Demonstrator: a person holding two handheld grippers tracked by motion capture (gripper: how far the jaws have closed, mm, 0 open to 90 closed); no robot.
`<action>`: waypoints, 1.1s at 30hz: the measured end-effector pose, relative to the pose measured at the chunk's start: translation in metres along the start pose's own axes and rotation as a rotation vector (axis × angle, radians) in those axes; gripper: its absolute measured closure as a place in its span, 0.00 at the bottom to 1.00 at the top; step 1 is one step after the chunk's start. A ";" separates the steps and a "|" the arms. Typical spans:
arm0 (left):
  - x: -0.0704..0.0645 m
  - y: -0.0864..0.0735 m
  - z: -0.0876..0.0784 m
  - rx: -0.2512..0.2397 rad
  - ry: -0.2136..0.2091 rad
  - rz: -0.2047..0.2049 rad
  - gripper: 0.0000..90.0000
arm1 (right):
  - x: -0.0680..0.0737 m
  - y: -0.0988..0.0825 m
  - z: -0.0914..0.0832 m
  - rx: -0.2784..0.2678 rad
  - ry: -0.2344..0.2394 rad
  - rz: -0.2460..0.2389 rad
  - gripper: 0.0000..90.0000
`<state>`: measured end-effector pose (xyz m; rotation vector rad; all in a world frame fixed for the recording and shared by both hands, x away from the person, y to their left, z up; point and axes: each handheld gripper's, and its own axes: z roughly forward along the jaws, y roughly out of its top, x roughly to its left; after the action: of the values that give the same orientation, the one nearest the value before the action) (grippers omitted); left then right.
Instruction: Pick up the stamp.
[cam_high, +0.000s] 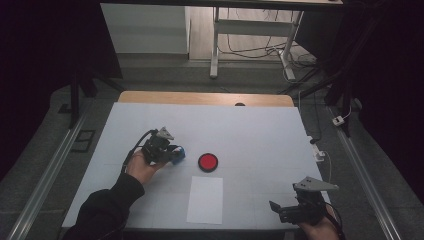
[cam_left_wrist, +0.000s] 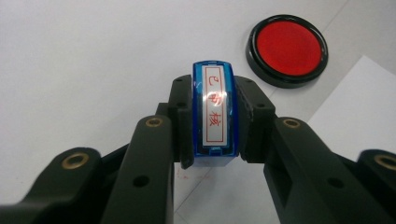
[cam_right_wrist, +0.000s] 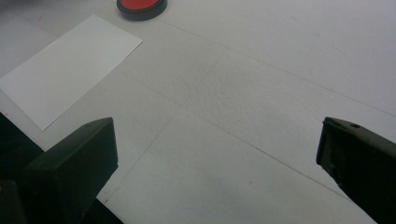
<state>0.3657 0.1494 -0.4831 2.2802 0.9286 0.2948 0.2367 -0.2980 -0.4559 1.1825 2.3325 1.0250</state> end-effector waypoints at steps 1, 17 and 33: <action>-0.001 -0.001 -0.001 -0.001 0.003 0.009 0.78 | 0.000 0.000 0.000 0.000 0.000 0.000 0.00; -0.011 -0.003 -0.021 -0.047 -0.061 -0.006 0.78 | 0.000 0.000 0.000 0.001 0.001 -0.004 0.00; -0.030 -0.008 -0.040 -0.066 -0.090 0.012 0.78 | 0.001 0.000 0.000 0.000 0.003 -0.007 0.00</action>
<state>0.3226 0.1526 -0.4572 2.2205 0.8478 0.2228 0.2364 -0.2974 -0.4560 1.1724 2.3380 1.0252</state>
